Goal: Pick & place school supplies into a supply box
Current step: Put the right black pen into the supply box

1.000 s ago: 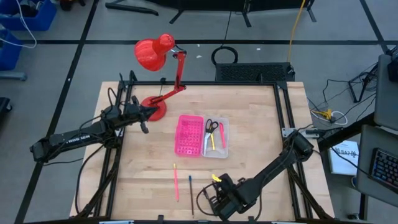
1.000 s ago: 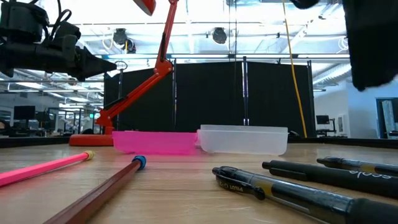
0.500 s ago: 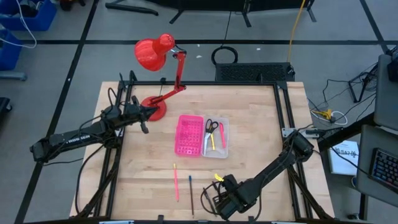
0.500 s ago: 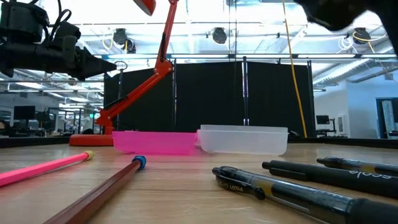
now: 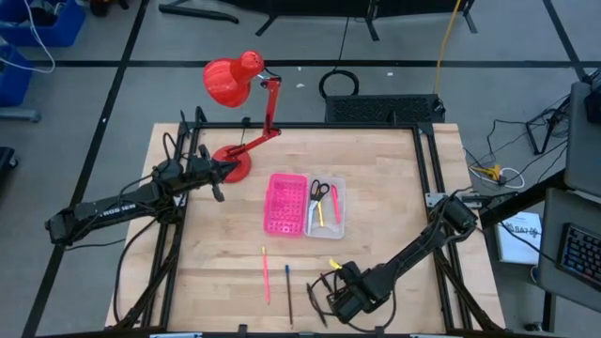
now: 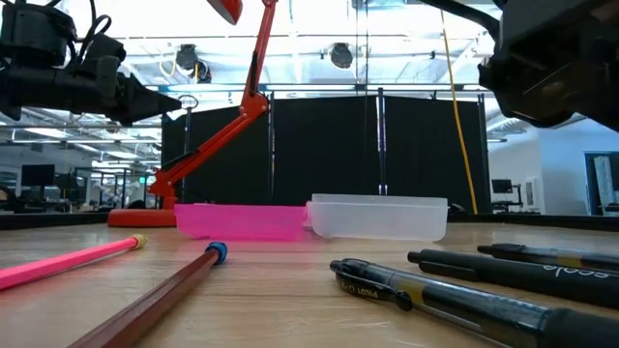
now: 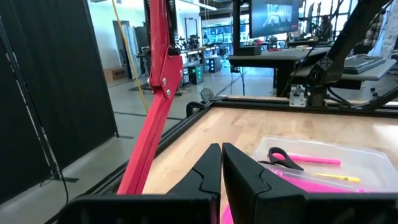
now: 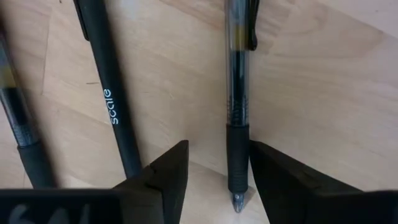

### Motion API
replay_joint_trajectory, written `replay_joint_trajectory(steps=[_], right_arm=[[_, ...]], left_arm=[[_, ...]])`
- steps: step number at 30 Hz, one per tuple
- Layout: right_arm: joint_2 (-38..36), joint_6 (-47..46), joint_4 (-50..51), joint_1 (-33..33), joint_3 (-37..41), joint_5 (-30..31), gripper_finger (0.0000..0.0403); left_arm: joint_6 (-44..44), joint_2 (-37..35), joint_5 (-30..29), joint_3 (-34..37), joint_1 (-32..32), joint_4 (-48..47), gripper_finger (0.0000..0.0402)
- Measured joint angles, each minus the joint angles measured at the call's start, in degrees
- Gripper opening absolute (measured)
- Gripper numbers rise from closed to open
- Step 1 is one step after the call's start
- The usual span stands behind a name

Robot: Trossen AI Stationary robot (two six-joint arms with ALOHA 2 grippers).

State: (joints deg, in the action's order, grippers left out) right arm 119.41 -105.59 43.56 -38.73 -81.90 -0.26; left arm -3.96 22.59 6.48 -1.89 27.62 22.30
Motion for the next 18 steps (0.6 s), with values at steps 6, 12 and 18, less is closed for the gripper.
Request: replay_joint_trajectory(steps=[6,12,18], right_arm=[[0.1,6.5,0.5,0.0,4.4,-1.6,0.0147],[-0.3,17.1,0.2,-0.5,6.8,-1.1,0.0106],[-0.3,19.3,0.4,-0.3,7.1,-1.1,0.0051]], left_arm=[[0.2,0.0,0.0,0.0,0.0,-0.4,0.0024],[0.1,0.0,0.0,0.0,0.0,-1.3,0.0024],[1.2,0.0,1.0,0.0,0.0,-2.3,0.0024]])
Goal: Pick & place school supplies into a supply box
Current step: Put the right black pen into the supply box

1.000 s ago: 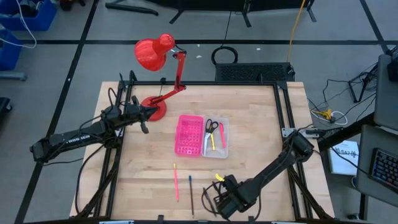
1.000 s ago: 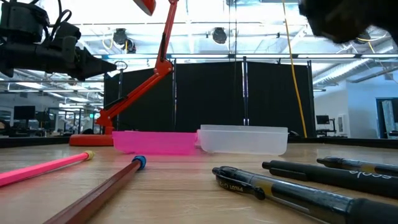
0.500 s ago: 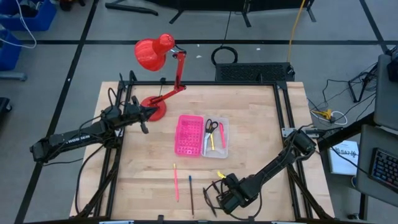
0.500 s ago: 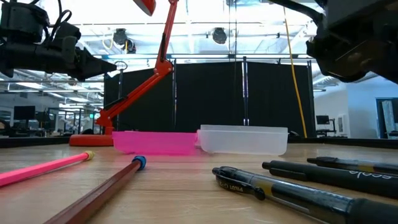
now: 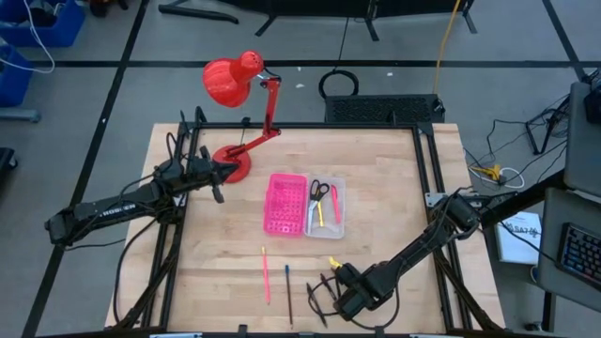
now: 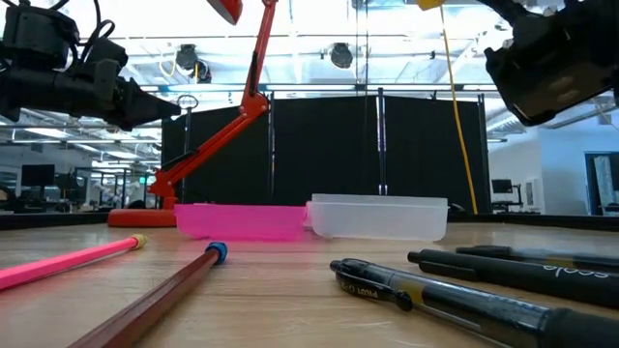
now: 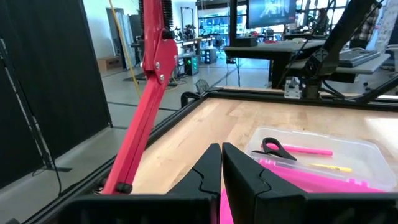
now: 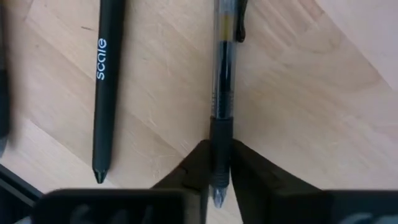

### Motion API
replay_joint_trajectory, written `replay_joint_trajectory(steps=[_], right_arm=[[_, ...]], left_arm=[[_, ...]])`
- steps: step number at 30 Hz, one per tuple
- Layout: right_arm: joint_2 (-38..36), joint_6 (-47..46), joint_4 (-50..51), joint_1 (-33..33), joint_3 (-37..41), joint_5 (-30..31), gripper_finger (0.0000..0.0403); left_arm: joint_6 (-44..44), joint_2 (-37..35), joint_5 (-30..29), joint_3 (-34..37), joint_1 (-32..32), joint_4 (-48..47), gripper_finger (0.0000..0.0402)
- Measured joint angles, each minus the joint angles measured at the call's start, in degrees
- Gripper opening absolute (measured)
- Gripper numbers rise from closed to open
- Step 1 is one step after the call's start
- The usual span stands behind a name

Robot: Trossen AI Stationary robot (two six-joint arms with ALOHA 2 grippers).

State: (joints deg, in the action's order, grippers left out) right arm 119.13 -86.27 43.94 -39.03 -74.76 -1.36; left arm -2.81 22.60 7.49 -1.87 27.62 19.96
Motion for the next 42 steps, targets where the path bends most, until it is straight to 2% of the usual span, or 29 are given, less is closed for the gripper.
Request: replay_joint_trajectory(steps=[3,9,12,15,19,23,27,31,36,42], right_arm=[[0.0,-1.6,-0.5,0.4,0.0,-0.4,0.0022],[-2.5,0.5,-2.3,0.6,0.6,-0.3,0.0022],[-6.7,0.4,-3.3,0.4,0.6,2.6,0.0022],[-11.4,0.1,-0.3,-0.2,1.3,10.1,0.0022],[-18.7,1.3,-2.2,0.0,0.6,18.8,0.0022],[-22.8,3.9,-4.6,-0.1,0.9,28.9,0.0022],[-27.2,-0.8,-5.6,1.6,0.6,40.3,0.0022],[-28.8,-1.2,-6.6,5.5,0.6,38.6,0.0025],[-28.5,-0.1,-6.2,13.0,0.6,28.5,0.0022],[-25.5,3.8,-4.6,23.6,0.9,19.5,0.0022]], left_arm=[[0.0,0.0,0.0,0.0,0.0,0.0,0.0024],[-0.3,0.0,0.0,0.0,0.0,-0.1,0.0024],[-0.5,0.0,0.0,0.0,0.0,-0.1,0.0024],[-0.5,0.0,0.0,0.0,0.0,-0.1,0.0024],[-0.4,0.0,0.0,0.0,0.0,-0.1,0.0024],[-0.4,0.0,0.0,0.0,0.0,0.0,0.0024],[-0.4,0.0,0.0,0.0,0.0,0.0,0.0024],[-0.4,0.0,0.0,0.0,0.0,0.1,0.0024],[-0.3,0.0,0.0,0.0,0.0,0.1,0.0024],[-0.4,0.0,0.0,0.0,0.0,0.4,0.0024]])
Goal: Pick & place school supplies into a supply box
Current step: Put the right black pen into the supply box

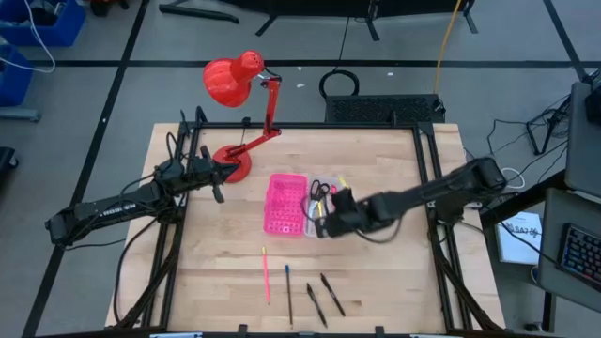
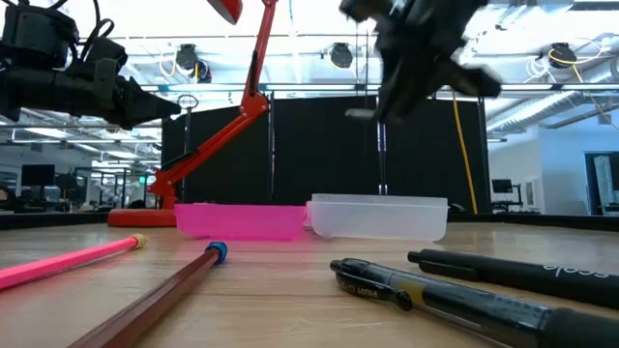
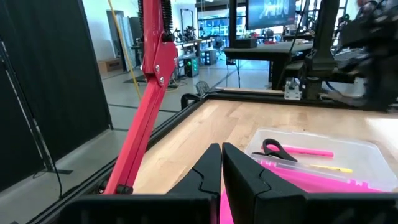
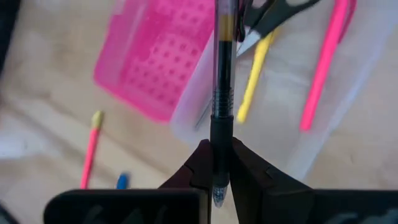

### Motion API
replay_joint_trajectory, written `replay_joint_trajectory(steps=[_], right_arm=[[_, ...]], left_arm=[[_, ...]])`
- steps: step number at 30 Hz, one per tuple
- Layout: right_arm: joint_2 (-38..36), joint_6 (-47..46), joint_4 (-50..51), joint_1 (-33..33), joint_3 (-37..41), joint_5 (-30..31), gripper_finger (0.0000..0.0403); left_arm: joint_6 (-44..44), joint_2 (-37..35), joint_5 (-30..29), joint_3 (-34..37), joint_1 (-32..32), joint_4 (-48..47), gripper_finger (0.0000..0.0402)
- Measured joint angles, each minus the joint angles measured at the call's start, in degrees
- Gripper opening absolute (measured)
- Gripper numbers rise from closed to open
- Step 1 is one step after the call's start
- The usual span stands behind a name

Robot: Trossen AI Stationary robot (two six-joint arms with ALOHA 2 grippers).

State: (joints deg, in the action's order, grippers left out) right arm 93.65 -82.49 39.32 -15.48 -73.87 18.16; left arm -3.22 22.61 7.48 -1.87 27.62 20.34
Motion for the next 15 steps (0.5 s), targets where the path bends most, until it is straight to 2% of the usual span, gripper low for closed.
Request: replay_joint_trajectory(steps=[7,11,15], right_arm=[[1.3,3.9,-11.3,7.8,8.6,-8.1,0.0022],[1.3,3.7,-20.3,9.6,15.2,-11.2,0.0022],[1.3,2.0,-24.5,9.9,19.6,-12.5,0.0022]], left_arm=[[-2.2,0.0,0.0,0.0,0.0,0.1,0.0024],[-2.5,0.0,-0.1,0.0,0.0,0.3,0.0024],[-2.7,0.0,-0.5,0.0,0.0,0.8,0.0024]])
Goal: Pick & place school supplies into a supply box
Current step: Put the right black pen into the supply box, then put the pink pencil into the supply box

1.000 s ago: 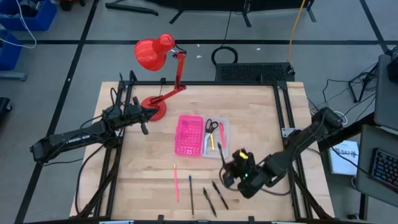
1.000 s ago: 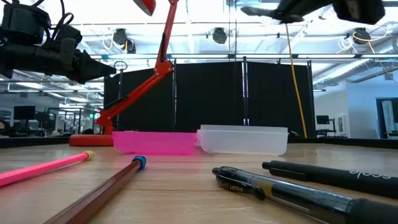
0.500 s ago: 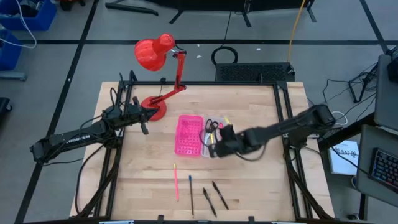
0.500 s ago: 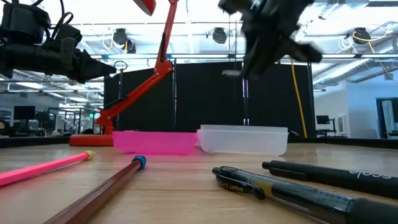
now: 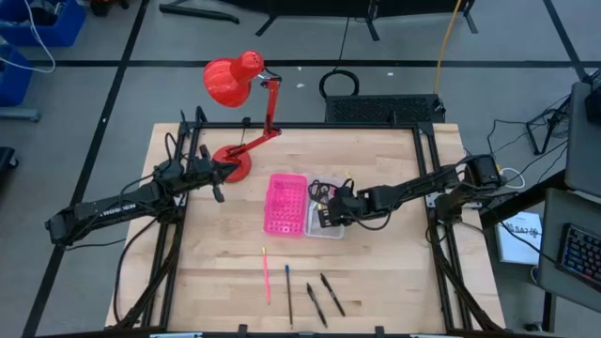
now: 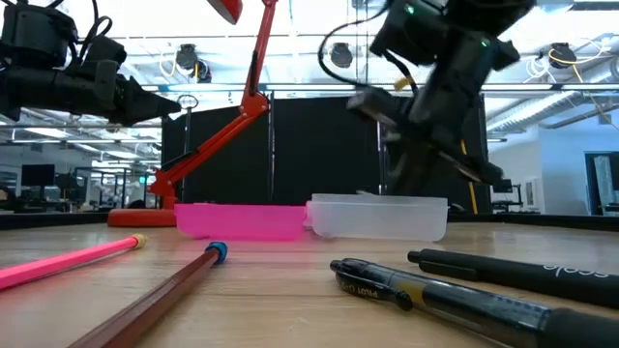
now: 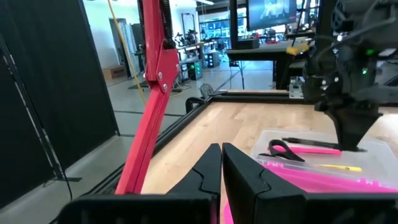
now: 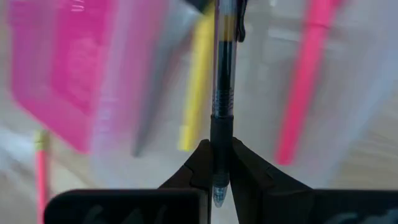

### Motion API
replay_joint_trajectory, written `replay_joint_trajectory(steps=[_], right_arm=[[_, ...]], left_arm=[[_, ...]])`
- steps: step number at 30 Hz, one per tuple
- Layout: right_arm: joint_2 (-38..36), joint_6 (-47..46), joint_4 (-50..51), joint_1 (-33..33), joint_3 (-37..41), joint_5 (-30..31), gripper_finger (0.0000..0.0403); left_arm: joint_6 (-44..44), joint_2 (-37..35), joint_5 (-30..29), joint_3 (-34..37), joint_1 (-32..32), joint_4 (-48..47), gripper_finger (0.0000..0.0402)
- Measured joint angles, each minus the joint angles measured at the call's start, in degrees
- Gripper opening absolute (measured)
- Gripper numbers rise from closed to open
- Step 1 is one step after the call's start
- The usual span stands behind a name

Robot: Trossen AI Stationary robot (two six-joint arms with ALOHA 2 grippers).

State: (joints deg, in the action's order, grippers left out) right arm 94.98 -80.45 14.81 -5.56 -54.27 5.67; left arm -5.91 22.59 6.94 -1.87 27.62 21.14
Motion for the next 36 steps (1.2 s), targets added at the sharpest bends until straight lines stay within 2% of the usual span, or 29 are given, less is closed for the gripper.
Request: replay_joint_trajectory(steps=[9,18,24,28,33,36], right_arm=[[0.0,-3.1,0.2,0.0,3.8,-0.2,0.0027],[-1.3,-2.2,-4.7,0.0,3.8,0.0,0.0107],[-6.0,2.4,-5.1,-0.1,2.6,0.2,0.0125],[-10.5,8.4,-4.8,-0.5,2.4,1.0,0.0122],[-18.9,23.6,-4.1,-4.2,2.6,11.5,0.0112],[-24.6,35.1,-3.8,-6.3,2.9,14.0,0.0102]], left_arm=[[0.1,0.0,0.0,0.0,0.0,0.2,0.0024],[0.2,0.0,0.0,0.0,0.0,0.1,0.0024],[0.2,0.0,0.0,0.0,0.0,0.1,0.0024],[0.3,0.0,0.0,0.0,0.0,0.1,0.0024],[1.7,0.0,0.1,0.0,0.0,0.1,0.0024],[1.9,0.0,0.0,0.0,0.0,0.1,0.0024]])
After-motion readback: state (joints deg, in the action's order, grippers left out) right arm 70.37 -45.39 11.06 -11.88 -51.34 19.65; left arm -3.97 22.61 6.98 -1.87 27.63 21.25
